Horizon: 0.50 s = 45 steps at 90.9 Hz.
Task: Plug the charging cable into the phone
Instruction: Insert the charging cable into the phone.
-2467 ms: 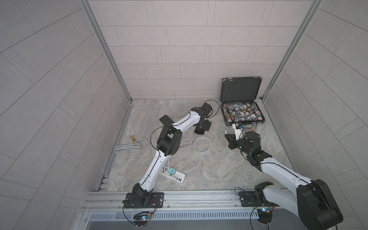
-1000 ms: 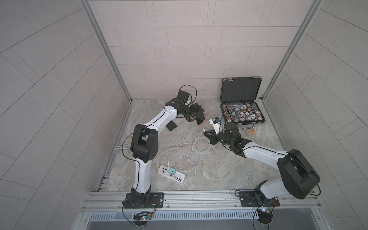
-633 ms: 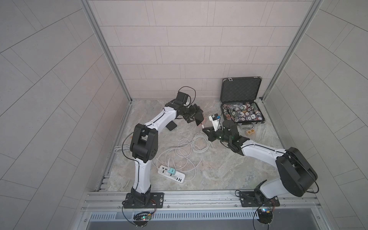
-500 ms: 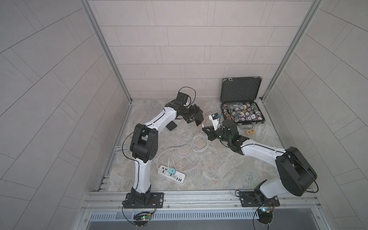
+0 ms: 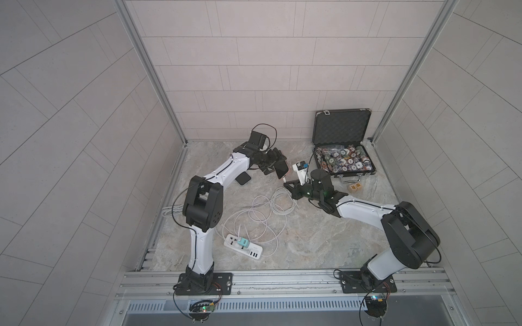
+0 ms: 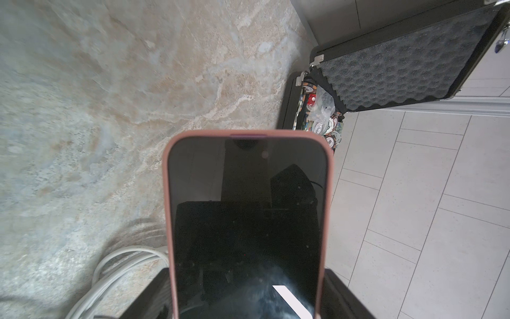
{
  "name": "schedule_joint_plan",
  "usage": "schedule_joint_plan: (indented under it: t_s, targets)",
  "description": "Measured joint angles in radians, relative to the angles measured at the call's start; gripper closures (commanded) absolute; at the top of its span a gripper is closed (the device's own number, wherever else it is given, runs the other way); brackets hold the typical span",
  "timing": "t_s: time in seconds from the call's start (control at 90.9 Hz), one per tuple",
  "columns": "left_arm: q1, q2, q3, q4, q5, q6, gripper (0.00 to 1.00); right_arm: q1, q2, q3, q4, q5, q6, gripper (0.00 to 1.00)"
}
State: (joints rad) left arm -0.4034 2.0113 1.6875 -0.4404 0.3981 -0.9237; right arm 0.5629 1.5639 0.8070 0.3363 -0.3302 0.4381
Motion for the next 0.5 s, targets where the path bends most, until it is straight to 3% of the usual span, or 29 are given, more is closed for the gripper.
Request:
schedule_joint_plan:
  t_s: [0.495]
  targets:
    - [0.000,-0.023,-0.018,0.009,-0.029,0.032,0.42,0.000,-0.001,0.005,-0.007,-0.014,0.033,1.00]
